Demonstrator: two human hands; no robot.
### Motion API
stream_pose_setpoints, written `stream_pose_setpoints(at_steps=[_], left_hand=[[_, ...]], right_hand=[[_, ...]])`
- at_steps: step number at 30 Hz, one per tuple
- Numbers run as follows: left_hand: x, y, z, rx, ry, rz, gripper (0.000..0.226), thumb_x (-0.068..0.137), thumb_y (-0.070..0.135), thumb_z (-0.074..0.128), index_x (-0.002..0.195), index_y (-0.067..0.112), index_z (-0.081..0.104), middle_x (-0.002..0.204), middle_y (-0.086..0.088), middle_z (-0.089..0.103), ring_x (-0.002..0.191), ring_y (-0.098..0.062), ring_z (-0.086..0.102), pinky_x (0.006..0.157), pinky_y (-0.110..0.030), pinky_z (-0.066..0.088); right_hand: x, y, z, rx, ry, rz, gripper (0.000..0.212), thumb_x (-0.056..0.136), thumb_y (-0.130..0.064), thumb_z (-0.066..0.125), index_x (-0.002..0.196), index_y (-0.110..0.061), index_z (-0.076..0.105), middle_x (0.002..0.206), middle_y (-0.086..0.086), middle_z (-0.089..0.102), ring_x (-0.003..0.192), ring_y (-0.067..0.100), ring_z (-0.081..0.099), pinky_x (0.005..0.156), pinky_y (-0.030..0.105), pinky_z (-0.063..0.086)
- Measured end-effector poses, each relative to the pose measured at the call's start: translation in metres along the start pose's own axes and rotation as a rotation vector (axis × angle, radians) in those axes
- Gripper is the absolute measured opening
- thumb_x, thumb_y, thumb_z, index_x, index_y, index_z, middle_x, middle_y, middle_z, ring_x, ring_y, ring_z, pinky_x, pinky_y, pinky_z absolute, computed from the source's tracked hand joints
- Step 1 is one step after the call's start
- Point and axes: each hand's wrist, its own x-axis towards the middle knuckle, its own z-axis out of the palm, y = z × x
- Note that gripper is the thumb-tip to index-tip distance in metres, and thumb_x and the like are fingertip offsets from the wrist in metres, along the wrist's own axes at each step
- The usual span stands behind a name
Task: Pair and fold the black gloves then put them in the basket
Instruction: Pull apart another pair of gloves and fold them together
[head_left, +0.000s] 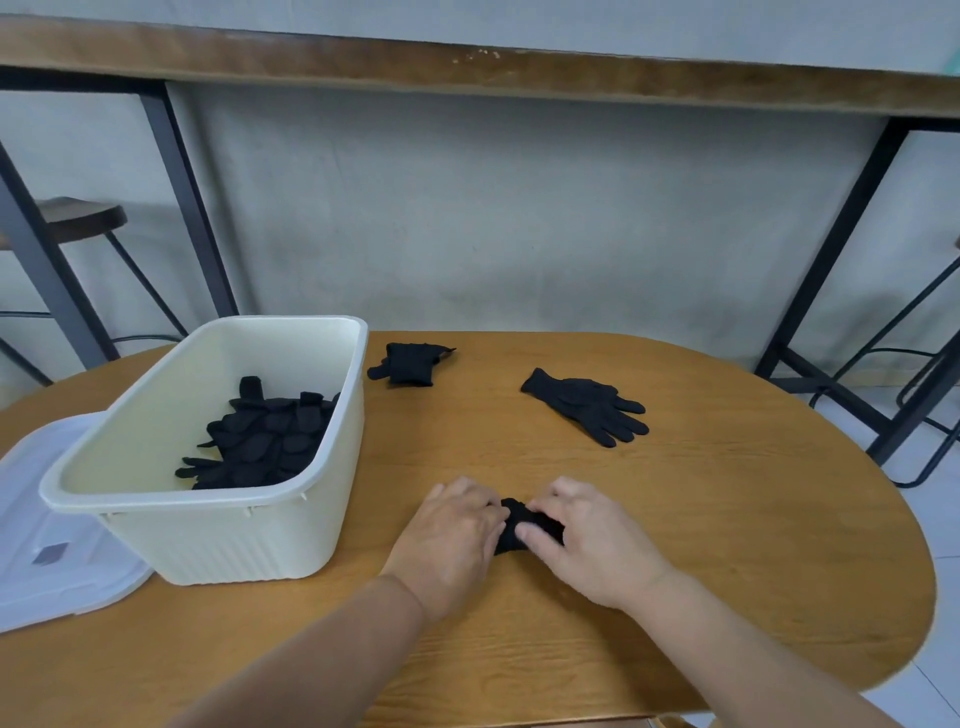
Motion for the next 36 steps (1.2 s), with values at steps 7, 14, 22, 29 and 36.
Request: stream_pose_setpoints(at_steps=[7, 14, 22, 29, 36], left_hand=[[0.007, 0.012, -0.02, 0.076, -0.235, -0.081, 0.043, 0.097, 0.046, 0.038, 0.119, 0.017, 0.06, 0.115, 0.001, 0.055, 0.112, -0.017, 0.04, 0.1, -0.033, 0.03], [0.034, 0.003, -0.112, 0.312, -0.14, -0.074, 0.01, 0.095, 0.025, 0.051, 0.102, 0.021, 0.057, 0.088, 0.001, 0.059, 0.087, -0.021, 0.05, 0.08, -0.034, 0.03], [0.022, -0.089, -0.279, 0.149, -0.232, -0.365, 0.021, 0.089, 0.027, 0.06, 0.11, 0.024, 0.063, 0.094, 0.006, 0.057, 0.089, -0.018, 0.054, 0.071, -0.027, 0.043], [-0.012, -0.159, -0.239, 0.119, -0.759, -0.558, 0.043, 0.089, 0.038, 0.063, 0.13, 0.028, 0.057, 0.111, 0.009, 0.056, 0.102, -0.014, 0.052, 0.086, -0.025, 0.041], [-0.015, -0.176, -0.174, 0.214, -1.037, -0.411, 0.034, 0.092, 0.034, 0.061, 0.115, 0.009, 0.064, 0.116, -0.007, 0.064, 0.108, -0.024, 0.057, 0.078, -0.028, 0.038]], right_hand=[[0.011, -0.014, -0.012, -0.26, -0.113, -0.027, 0.026, 0.09, -0.045, 0.048, 0.103, -0.029, 0.065, 0.087, -0.012, 0.043, 0.081, 0.012, 0.047, 0.067, 0.023, 0.037], [0.038, -0.064, -0.078, -0.3, -0.016, 0.01, 0.024, 0.091, -0.042, 0.05, 0.086, -0.022, 0.063, 0.084, -0.006, 0.053, 0.074, 0.014, 0.056, 0.054, 0.026, 0.037], [0.13, -0.2, -0.139, 0.059, -0.074, -0.135, 0.018, 0.081, -0.032, 0.062, 0.071, -0.019, 0.069, 0.065, 0.003, 0.069, 0.06, 0.021, 0.066, 0.055, 0.034, 0.054], [0.184, -0.252, -0.06, -0.092, -0.586, -0.202, 0.026, 0.082, -0.034, 0.063, 0.068, -0.011, 0.062, 0.065, 0.001, 0.053, 0.065, 0.02, 0.051, 0.056, 0.029, 0.04], [0.2, -0.259, 0.004, -0.197, -0.918, -0.14, 0.03, 0.084, -0.036, 0.072, 0.105, -0.015, 0.067, 0.108, 0.005, 0.066, 0.098, 0.025, 0.063, 0.085, 0.035, 0.051]])
